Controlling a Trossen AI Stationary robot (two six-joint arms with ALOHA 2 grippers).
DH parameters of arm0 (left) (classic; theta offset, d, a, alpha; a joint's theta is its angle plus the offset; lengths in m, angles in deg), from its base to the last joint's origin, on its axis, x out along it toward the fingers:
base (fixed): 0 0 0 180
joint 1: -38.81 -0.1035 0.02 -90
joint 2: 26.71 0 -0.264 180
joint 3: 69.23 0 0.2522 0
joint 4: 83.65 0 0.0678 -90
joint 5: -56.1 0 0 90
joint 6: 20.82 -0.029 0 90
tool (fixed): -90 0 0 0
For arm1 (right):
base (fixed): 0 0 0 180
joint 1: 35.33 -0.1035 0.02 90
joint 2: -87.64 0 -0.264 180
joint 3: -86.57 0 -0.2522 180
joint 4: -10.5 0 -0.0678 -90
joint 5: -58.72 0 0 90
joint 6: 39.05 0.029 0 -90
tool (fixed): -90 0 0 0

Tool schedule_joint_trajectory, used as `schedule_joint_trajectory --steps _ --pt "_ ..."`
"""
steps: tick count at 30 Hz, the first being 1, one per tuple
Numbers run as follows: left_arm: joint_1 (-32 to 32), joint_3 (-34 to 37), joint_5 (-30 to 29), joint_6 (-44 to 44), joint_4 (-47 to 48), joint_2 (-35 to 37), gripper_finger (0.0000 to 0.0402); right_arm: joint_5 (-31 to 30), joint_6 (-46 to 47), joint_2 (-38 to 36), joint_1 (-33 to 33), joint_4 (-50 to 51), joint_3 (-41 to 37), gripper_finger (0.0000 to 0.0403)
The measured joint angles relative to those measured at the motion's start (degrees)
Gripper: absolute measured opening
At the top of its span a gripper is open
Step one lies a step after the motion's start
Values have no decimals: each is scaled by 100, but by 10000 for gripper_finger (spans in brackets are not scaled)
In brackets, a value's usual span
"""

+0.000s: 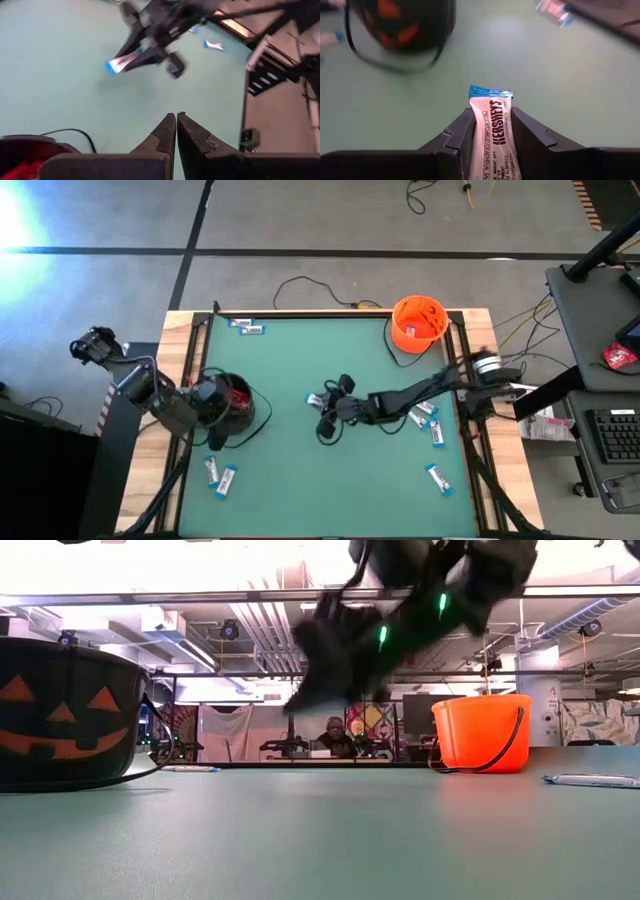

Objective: Sort candy by brand, put in halloween buckets
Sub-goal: Put the white chocolate into the orange bucket

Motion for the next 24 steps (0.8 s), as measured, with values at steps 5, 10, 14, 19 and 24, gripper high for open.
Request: schedule_joint_trajectory --steps 5,10,14,19,24 --pt "-1085 -124 326 -162 526 -73 0 -498 39 -1468 142 1046 14 103" --pt "-3080 -89 1374 -1290 529 -423 0 -1042 883 -2758 865 3250 12 104" --pt "-4963 -85 2091 -2279 192 -918 0 -1065 1455 -3417 1865 4702 7 104" --pt "-6711 -84 2582 -3151 -222 -1636 0 -704 1491 -3555 3438 5472 -9 103" --pt "-7773 -84 2456 -3370 -218 -2509 0 -77 1248 -3185 4706 5698 -164 103"
